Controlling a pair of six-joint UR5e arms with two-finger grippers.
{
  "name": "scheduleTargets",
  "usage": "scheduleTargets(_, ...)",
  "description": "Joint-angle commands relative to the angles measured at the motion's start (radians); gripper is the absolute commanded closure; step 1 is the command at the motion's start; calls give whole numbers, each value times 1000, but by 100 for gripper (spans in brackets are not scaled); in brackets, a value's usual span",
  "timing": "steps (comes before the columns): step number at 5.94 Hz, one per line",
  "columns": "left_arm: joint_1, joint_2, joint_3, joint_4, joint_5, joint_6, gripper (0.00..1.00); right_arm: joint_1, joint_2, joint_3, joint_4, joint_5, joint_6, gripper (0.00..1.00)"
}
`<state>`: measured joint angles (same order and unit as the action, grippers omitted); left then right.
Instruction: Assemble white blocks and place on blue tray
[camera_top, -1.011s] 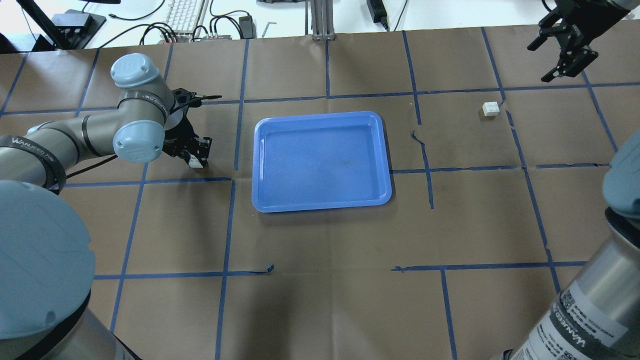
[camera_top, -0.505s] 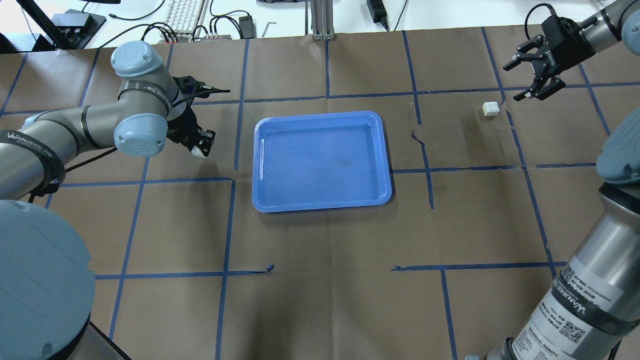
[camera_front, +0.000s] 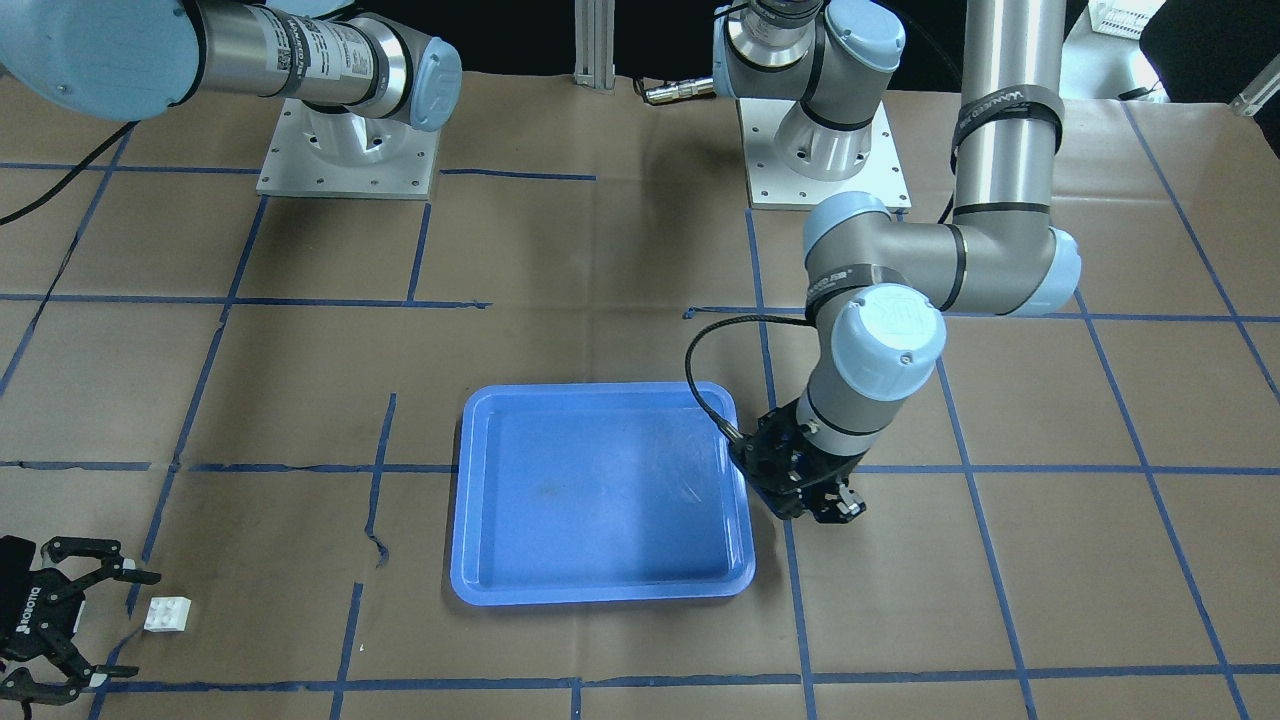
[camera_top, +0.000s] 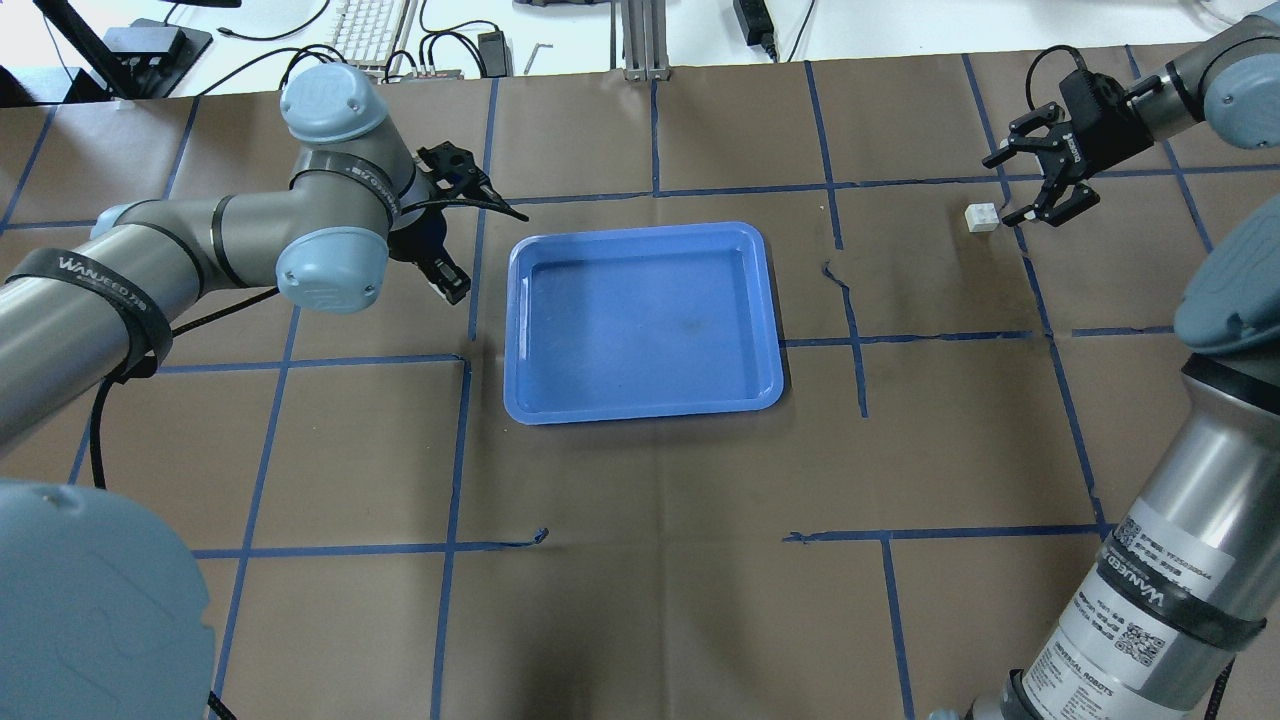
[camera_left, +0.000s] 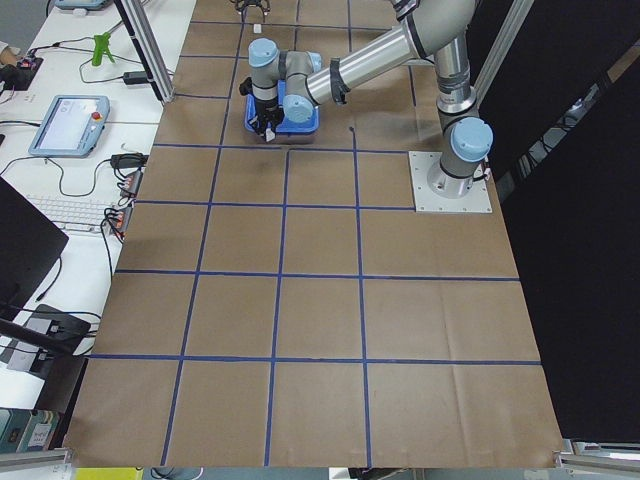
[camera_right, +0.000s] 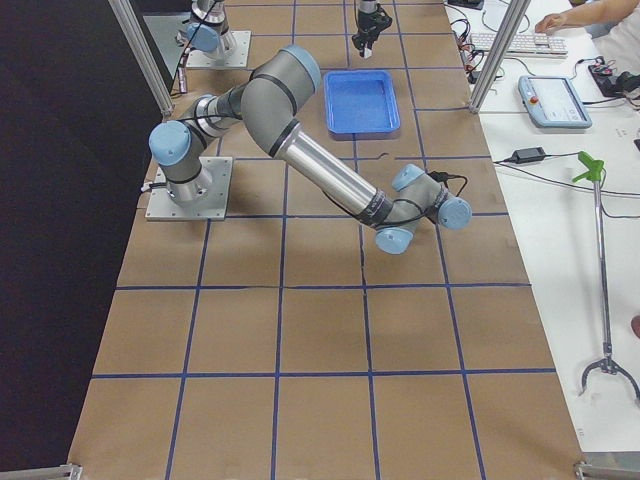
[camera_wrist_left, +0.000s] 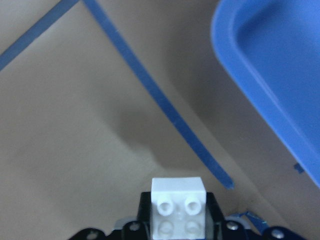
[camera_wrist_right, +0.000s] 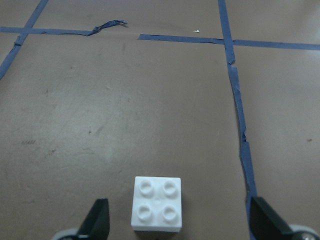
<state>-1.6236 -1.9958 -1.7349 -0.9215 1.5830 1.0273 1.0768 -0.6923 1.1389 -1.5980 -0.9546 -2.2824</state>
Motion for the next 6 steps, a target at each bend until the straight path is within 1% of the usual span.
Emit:
scheduleTargets(1, -112, -12, 5, 21, 0, 254, 91, 0, -3, 21, -2, 0, 11, 1)
scheduleTargets(2, -152, -20, 6, 47, -1, 325, 91, 0, -3, 22, -2, -1, 8, 1)
scheduleTargets(3, -189, -30, 6, 49, -5, 362, 91, 0, -4, 22, -2, -10, 11, 7)
scheduleTargets(4, -240, -62, 6, 53, -2, 362, 91, 0, -6, 22, -3, -12, 11, 29)
scheduleTargets(5, -260, -73, 6, 67, -2, 358, 91, 0, -7, 21, -5, -13, 11, 48)
scheduleTargets(6, -262, -81, 6, 70, -2, 350, 90, 0, -9, 19, -5, -13, 11, 59)
